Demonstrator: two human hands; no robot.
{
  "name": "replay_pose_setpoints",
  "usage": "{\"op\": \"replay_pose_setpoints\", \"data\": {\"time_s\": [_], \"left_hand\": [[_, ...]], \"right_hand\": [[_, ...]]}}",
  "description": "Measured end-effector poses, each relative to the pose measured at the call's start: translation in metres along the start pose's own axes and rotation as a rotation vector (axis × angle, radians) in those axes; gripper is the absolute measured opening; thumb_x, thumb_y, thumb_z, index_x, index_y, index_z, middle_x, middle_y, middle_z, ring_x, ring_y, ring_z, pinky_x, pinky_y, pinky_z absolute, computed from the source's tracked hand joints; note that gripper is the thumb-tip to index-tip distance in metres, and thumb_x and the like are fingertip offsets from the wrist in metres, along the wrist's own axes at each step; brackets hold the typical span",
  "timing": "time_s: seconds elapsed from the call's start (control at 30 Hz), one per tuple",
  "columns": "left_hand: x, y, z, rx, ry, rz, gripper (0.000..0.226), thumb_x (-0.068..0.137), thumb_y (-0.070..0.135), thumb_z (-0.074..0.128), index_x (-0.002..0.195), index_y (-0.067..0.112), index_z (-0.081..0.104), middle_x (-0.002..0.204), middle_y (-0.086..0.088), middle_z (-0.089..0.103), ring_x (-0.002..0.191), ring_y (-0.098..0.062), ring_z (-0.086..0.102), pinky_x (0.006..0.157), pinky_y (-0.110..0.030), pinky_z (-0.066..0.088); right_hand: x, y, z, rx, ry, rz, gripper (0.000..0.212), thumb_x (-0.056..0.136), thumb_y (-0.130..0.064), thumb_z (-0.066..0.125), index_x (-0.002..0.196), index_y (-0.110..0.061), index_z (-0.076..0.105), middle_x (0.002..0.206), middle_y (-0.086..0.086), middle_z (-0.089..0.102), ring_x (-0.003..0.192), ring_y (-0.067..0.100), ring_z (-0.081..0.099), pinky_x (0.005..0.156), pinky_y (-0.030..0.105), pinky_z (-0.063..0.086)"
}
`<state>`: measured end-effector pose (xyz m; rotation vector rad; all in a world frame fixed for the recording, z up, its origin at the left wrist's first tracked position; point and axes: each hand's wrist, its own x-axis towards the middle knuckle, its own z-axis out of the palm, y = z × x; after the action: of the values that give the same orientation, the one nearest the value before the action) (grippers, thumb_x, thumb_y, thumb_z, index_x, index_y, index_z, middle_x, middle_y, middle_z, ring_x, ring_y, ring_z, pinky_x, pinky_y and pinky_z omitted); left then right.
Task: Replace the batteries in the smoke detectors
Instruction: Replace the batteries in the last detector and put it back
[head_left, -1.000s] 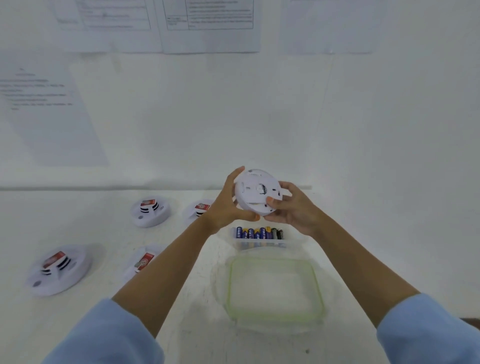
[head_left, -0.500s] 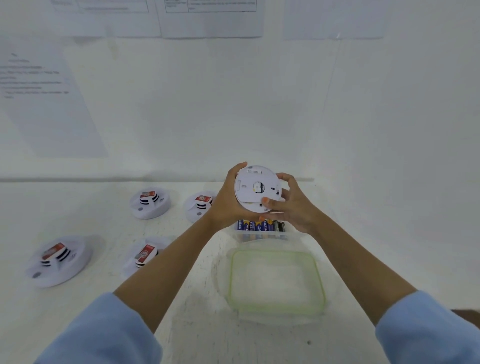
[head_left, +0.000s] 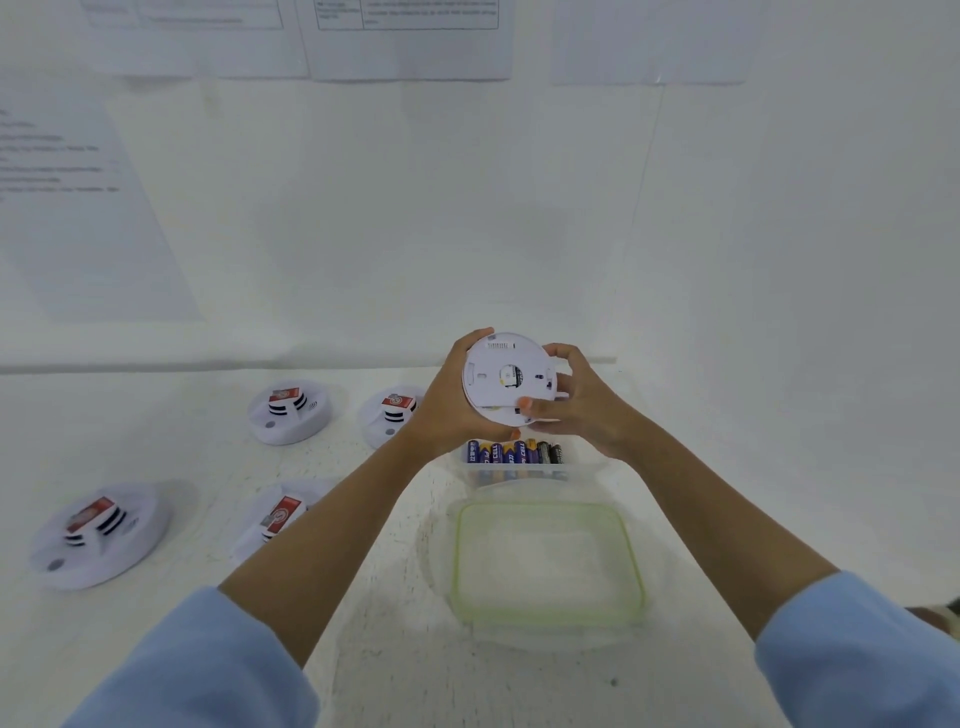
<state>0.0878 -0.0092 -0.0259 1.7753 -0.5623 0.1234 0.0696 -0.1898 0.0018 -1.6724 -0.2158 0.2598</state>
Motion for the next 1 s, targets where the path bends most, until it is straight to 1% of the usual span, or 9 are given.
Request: {"op": "replay_pose_setpoints", "data": {"time_s": [0.1, 0.2, 0.27, 0.33, 0.5, 0.6, 0.7, 0.8, 1.0], "left_hand": [[-0.001, -0.001, -0.004, -0.007, 0.000, -0.016, 0.101, 0.046, 0.003, 0.082, 0.130, 0.024, 0.030, 0.123, 0.014, 0.044, 0.108, 0.012, 0.047, 0.081, -0.012, 0.048], [-0.001, 0.000, -0.006, 0.008, -0.001, -0.007, 0.101, 0.046, 0.006, 0.082, 0.130, 0.025, 0.029, 0.123, 0.014, 0.044, 0.110, 0.010, 0.047, 0.085, -0.013, 0.047], [-0.001, 0.002, -0.006, -0.007, -0.015, -0.010, 0.101, 0.045, 0.005, 0.081, 0.130, 0.023, 0.028, 0.123, 0.013, 0.044, 0.109, 0.010, 0.048, 0.086, -0.013, 0.047], [0.000, 0.004, -0.007, -0.012, -0.026, -0.009, 0.101, 0.046, 0.005, 0.080, 0.130, 0.022, 0.027, 0.123, 0.014, 0.044, 0.109, 0.012, 0.048, 0.086, -0.012, 0.046], [-0.004, 0.006, -0.009, -0.021, -0.045, -0.002, 0.105, 0.042, 0.020, 0.083, 0.131, 0.024, 0.027, 0.126, 0.013, 0.043, 0.110, 0.011, 0.049, 0.087, -0.014, 0.047], [-0.005, 0.008, -0.009, -0.034, -0.045, -0.010, 0.102, 0.040, 0.025, 0.080, 0.128, 0.027, 0.029, 0.126, 0.012, 0.043, 0.108, 0.012, 0.049, 0.085, -0.014, 0.048], [-0.005, 0.006, -0.011, -0.035, -0.057, -0.018, 0.102, 0.041, 0.015, 0.083, 0.128, 0.027, 0.031, 0.126, 0.009, 0.043, 0.108, 0.011, 0.049, 0.083, -0.013, 0.047], [-0.006, 0.003, -0.011, -0.047, -0.078, -0.026, 0.100, 0.046, -0.001, 0.079, 0.130, 0.023, 0.029, 0.126, 0.008, 0.043, 0.107, 0.013, 0.049, 0.081, -0.010, 0.046], [-0.007, 0.001, -0.015, -0.058, -0.043, -0.033, 0.101, 0.047, -0.002, 0.079, 0.131, 0.022, 0.029, 0.127, 0.007, 0.043, 0.107, 0.013, 0.048, 0.083, -0.011, 0.046]], "right_hand": [[-0.001, -0.011, -0.001, -0.388, 0.154, -0.192, 0.077, 0.069, -0.013, 0.080, 0.129, -0.023, 0.033, 0.122, 0.001, 0.042, 0.105, 0.017, 0.048, 0.078, 0.019, 0.045], [-0.003, -0.025, 0.000, -0.805, 0.171, -0.402, 0.074, 0.067, -0.020, 0.080, 0.130, -0.019, 0.041, 0.123, -0.002, 0.038, 0.110, 0.014, 0.042, 0.087, 0.026, 0.035], [-0.003, -0.032, 0.004, -1.045, 0.125, -0.437, 0.069, 0.067, -0.027, 0.077, 0.128, -0.017, 0.044, 0.122, -0.001, 0.041, 0.105, 0.015, 0.041, 0.085, 0.026, 0.029], [-0.001, -0.036, 0.006, -1.168, 0.095, -0.434, 0.069, 0.068, -0.033, 0.075, 0.128, -0.018, 0.044, 0.122, -0.002, 0.043, 0.104, 0.015, 0.041, 0.083, 0.025, 0.027], [0.004, -0.045, 0.007, -1.269, 0.049, -0.444, 0.067, 0.067, -0.036, 0.075, 0.124, -0.015, 0.047, 0.117, -0.001, 0.048, 0.101, 0.017, 0.045, 0.076, 0.023, 0.022], [0.008, -0.049, 0.009, -1.260, 0.012, -0.458, 0.065, 0.064, -0.032, 0.078, 0.118, -0.011, 0.050, 0.111, 0.001, 0.049, 0.098, 0.019, 0.047, 0.076, 0.027, 0.031], [0.009, -0.052, 0.010, -1.233, -0.044, -0.457, 0.065, 0.061, -0.029, 0.080, 0.115, -0.009, 0.051, 0.108, 0.003, 0.049, 0.097, 0.019, 0.047, 0.081, 0.029, 0.039], [0.009, -0.052, 0.012, -1.250, -0.103, -0.457, 0.068, 0.061, -0.026, 0.080, 0.118, -0.007, 0.050, 0.110, 0.004, 0.048, 0.097, 0.017, 0.044, 0.081, 0.025, 0.037], [0.011, -0.051, 0.013, -1.233, -0.112, -0.459, 0.072, 0.068, -0.027, 0.078, 0.131, -0.014, 0.046, 0.118, 0.004, 0.048, 0.104, 0.018, 0.045, 0.086, 0.029, 0.039]]}}
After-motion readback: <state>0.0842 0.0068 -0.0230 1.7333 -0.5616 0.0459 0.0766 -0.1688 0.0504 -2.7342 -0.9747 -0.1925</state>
